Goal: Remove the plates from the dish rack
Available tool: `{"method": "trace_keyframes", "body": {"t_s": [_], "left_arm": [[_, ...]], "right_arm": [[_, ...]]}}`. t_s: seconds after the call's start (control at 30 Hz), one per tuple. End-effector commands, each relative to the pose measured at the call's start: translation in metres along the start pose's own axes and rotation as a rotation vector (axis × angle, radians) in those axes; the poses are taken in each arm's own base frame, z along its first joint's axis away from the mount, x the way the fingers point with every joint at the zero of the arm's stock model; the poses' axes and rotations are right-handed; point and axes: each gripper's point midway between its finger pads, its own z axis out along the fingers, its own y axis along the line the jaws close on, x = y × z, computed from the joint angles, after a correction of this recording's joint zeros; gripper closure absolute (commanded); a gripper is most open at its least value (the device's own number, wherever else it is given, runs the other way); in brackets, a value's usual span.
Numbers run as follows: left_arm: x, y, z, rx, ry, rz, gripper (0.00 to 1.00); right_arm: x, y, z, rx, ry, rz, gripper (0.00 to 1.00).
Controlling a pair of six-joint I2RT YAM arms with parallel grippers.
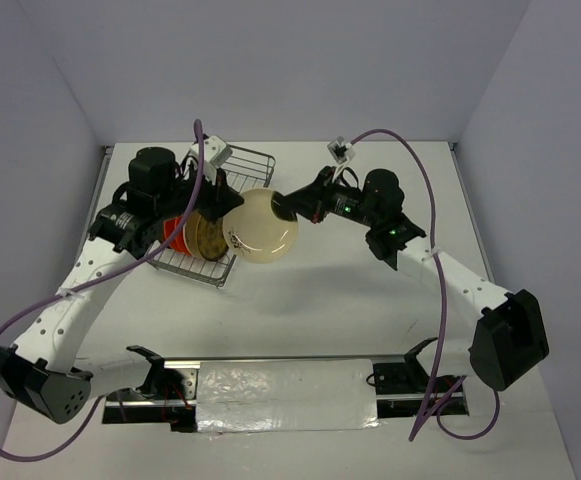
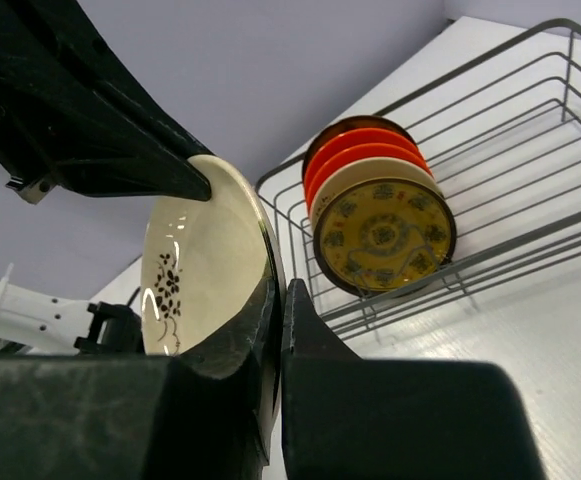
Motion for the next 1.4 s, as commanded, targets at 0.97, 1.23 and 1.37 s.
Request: {"method": "trace_keyframes", "body": {"t_s": [0.97,1.23,1.37], "left_arm": [[0.079,0.155,-0.012,-0.765,0.379,0.087,0.35],[0.120,0.157,-0.002,-0.752,0.482,0.060,0.60],[0.140,0.155,0.010,-0.717,0.525,0.035,0.63]], "right_arm": [[0.040,-0.334,-0.114,1.030,-0.088,0.408,0.48],[0.072,-0.306,-0.177,1.320,-0.102,0.461,0.11],[0.072,-0.278,-0.179,1.258,-0.108,0.423,0.11]]}}
